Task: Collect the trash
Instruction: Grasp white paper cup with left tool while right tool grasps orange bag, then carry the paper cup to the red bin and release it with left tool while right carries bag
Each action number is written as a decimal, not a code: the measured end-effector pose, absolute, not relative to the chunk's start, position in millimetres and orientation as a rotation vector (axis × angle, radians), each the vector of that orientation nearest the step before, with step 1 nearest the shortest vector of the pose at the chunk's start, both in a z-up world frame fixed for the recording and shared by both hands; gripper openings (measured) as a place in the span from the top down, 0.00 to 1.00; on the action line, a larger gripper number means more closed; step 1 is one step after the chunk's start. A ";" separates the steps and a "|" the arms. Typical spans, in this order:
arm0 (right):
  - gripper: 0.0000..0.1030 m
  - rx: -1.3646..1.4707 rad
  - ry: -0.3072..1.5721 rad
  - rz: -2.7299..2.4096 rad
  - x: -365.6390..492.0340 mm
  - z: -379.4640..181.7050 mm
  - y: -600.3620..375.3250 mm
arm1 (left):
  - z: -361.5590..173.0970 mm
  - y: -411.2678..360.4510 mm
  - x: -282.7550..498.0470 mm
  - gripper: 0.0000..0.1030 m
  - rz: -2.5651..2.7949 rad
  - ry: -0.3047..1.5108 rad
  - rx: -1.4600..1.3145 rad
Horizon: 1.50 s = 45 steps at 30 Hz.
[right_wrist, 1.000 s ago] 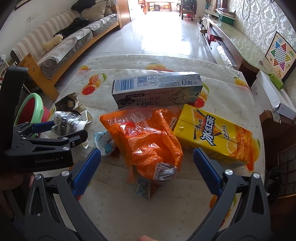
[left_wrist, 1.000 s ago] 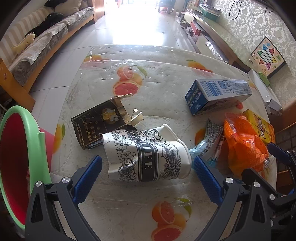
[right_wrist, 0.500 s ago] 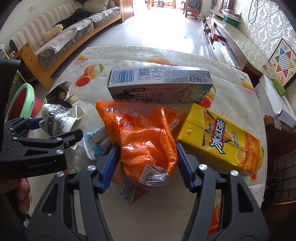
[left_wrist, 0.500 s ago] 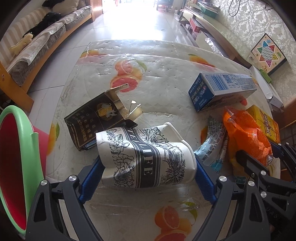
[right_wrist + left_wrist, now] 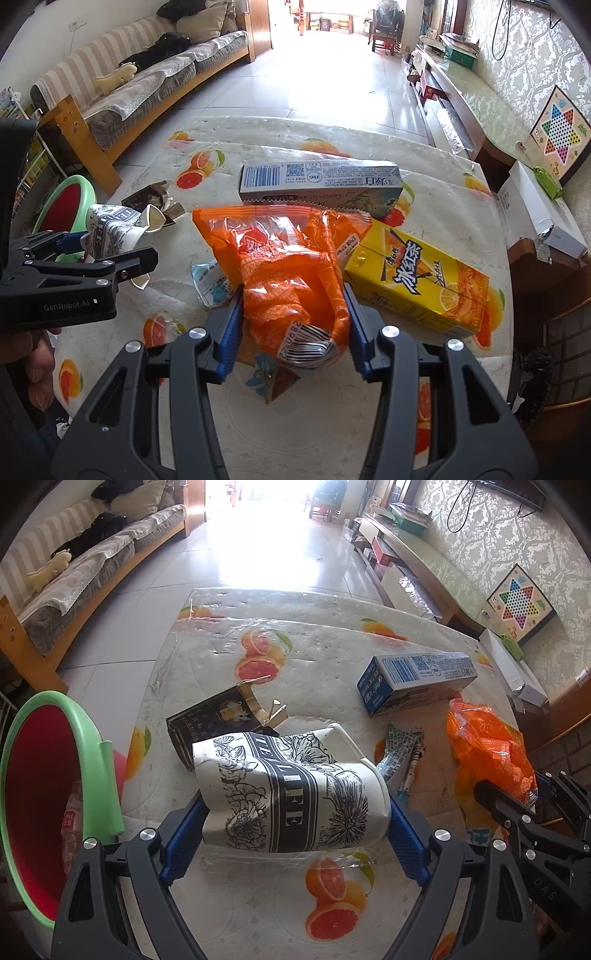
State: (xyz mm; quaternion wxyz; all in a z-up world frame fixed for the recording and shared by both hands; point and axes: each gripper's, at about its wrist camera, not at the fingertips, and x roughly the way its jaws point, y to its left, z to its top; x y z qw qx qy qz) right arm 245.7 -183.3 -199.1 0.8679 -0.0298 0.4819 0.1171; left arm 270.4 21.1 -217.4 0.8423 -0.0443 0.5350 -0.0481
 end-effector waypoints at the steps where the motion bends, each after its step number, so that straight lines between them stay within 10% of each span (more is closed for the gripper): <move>1: 0.54 -0.060 1.000 0.243 242.9 -194.9 -184.0 | -213.3 22.4 268.2 0.19 -0.102 1.123 -0.097; 45: 0.54 -0.155 0.757 0.391 194.3 -77.4 -70.6 | -98.8 161.0 182.5 0.18 0.063 0.864 -0.192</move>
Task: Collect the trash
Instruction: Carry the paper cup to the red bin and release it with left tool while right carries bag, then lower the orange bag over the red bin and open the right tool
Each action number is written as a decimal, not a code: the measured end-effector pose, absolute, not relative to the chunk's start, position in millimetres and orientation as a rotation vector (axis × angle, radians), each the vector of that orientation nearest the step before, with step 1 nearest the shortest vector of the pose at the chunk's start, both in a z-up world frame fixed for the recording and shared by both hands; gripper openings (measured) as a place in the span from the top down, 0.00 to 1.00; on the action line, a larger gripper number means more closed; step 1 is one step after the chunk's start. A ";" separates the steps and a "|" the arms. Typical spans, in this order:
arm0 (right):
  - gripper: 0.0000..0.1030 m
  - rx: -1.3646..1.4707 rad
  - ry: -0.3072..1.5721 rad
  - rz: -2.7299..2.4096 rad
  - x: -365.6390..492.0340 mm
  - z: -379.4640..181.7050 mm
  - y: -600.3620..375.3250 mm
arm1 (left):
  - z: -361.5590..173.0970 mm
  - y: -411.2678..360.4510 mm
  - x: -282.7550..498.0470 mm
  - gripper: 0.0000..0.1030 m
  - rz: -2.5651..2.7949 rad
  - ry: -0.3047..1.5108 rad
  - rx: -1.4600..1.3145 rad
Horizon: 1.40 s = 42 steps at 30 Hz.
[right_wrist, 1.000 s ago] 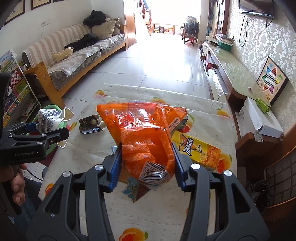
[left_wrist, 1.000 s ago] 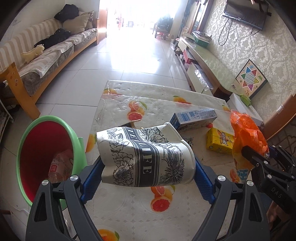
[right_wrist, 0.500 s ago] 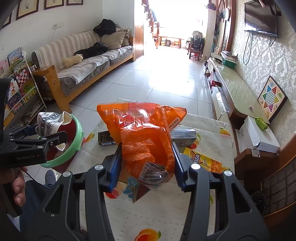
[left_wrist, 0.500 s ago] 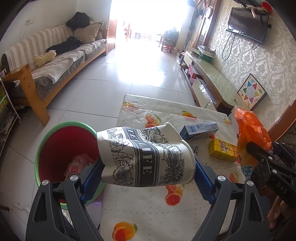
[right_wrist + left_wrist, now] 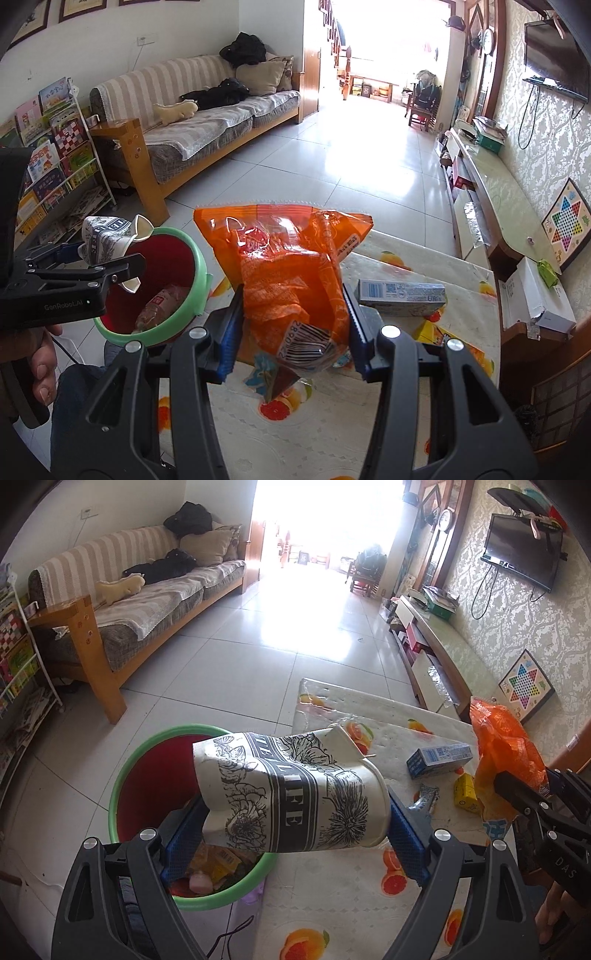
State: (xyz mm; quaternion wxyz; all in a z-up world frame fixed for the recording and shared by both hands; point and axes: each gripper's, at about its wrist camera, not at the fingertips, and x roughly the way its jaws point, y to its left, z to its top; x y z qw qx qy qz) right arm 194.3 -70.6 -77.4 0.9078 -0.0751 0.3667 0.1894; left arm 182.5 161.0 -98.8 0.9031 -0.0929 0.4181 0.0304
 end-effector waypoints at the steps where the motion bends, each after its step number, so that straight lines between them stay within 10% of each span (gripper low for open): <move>1: 0.54 -0.157 0.758 0.401 194.8 -78.0 -63.5 | -99.6 169.6 182.4 0.18 0.077 0.865 -0.197; 42: 0.47 -0.271 0.798 0.734 208.8 -111.5 149.2 | -115.5 345.5 135.0 0.08 0.411 0.853 -0.347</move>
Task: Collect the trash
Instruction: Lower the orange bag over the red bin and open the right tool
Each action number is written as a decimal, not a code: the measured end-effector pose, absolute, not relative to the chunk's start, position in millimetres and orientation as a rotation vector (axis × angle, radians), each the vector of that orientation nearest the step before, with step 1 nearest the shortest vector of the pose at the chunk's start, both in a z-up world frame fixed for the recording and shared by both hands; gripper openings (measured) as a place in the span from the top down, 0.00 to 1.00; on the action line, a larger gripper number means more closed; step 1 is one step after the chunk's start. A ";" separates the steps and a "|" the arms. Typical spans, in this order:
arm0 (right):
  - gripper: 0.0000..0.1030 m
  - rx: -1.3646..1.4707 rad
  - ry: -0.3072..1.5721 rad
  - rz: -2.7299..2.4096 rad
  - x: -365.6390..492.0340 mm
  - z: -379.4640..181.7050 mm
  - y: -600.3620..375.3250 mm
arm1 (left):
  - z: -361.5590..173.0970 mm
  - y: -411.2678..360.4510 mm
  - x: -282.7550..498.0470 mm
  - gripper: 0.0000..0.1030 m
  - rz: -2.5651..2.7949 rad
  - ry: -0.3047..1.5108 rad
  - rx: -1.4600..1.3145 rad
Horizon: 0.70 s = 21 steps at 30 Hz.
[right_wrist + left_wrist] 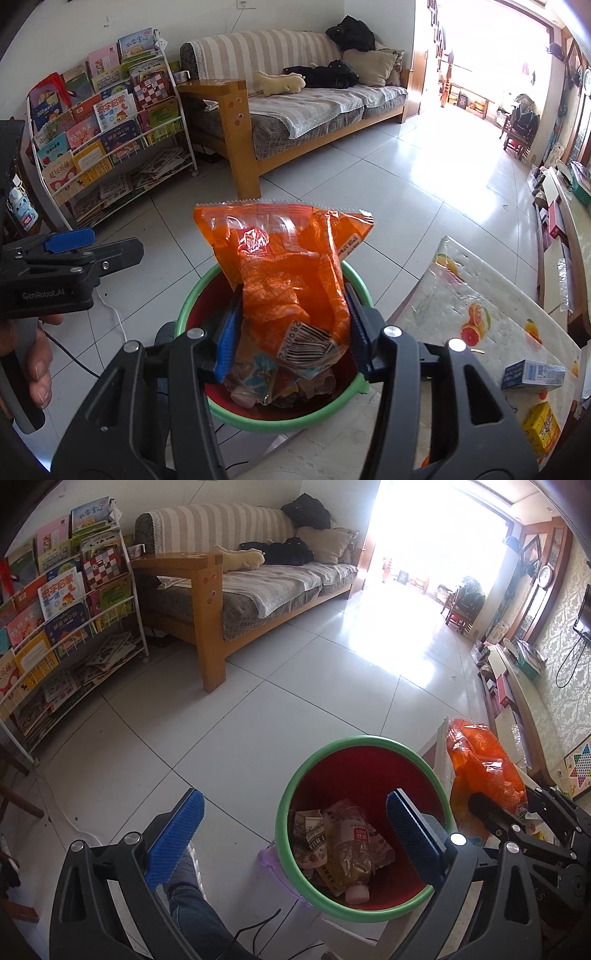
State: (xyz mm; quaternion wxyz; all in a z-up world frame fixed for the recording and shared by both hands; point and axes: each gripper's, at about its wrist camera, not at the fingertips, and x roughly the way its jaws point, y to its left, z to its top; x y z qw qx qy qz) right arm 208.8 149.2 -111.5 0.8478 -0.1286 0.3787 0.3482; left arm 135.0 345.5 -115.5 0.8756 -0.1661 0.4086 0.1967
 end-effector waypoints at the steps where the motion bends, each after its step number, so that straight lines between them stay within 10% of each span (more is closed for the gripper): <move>1: 0.40 -0.277 0.808 0.736 209.3 -113.7 153.3 | -115.2 347.2 134.0 0.08 0.416 0.850 -0.347; 7: 0.05 -0.268 0.796 0.726 204.8 -112.8 155.8 | -115.2 353.3 128.4 0.08 0.430 0.846 -0.356; 21: 0.05 -0.257 0.782 0.628 202.7 -93.3 102.2 | -95.2 307.3 139.6 0.08 0.330 0.826 -0.323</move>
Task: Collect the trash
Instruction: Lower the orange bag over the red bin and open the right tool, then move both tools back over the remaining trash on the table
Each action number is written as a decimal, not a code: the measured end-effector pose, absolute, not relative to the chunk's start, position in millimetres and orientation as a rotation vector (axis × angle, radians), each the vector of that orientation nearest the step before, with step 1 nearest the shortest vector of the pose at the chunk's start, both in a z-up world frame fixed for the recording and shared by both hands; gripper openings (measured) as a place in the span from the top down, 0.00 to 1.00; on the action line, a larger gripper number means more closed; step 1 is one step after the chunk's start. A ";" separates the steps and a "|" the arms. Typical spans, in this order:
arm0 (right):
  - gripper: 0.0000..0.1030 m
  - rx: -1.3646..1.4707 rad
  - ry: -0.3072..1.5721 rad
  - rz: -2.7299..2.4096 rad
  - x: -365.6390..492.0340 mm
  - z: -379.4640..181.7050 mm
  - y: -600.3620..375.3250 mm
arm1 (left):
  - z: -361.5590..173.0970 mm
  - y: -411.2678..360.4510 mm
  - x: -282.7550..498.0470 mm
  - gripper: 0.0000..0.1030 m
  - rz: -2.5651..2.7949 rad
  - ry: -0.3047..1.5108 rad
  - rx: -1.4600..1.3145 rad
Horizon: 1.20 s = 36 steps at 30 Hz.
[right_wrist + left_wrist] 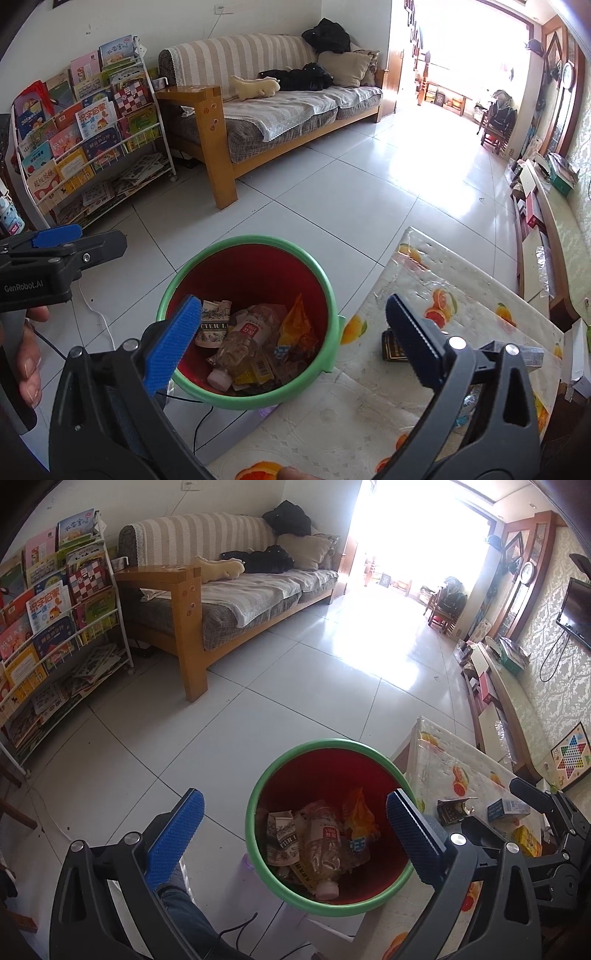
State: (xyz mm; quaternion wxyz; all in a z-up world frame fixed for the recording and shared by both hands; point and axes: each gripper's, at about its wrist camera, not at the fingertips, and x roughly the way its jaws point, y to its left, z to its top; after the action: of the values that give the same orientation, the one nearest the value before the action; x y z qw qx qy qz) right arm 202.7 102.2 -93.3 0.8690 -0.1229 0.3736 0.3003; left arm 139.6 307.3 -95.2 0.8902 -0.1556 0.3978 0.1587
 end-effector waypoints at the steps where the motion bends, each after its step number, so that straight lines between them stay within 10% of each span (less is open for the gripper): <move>1: 0.05 -0.253 0.778 0.617 200.7 -91.3 94.6 | -93.4 300.2 140.6 0.08 0.316 0.827 -0.319; 36: 0.05 -0.118 0.888 0.206 213.6 -139.0 -258.4 | -151.5 -34.9 231.9 0.08 -0.197 1.034 -0.014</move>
State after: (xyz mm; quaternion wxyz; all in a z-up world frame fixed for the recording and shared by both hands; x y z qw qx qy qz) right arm 213.6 -258.4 -139.0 0.8963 -0.0568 0.4285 0.0994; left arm 231.9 -34.9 -151.5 0.8646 -0.0068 0.4936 -0.0938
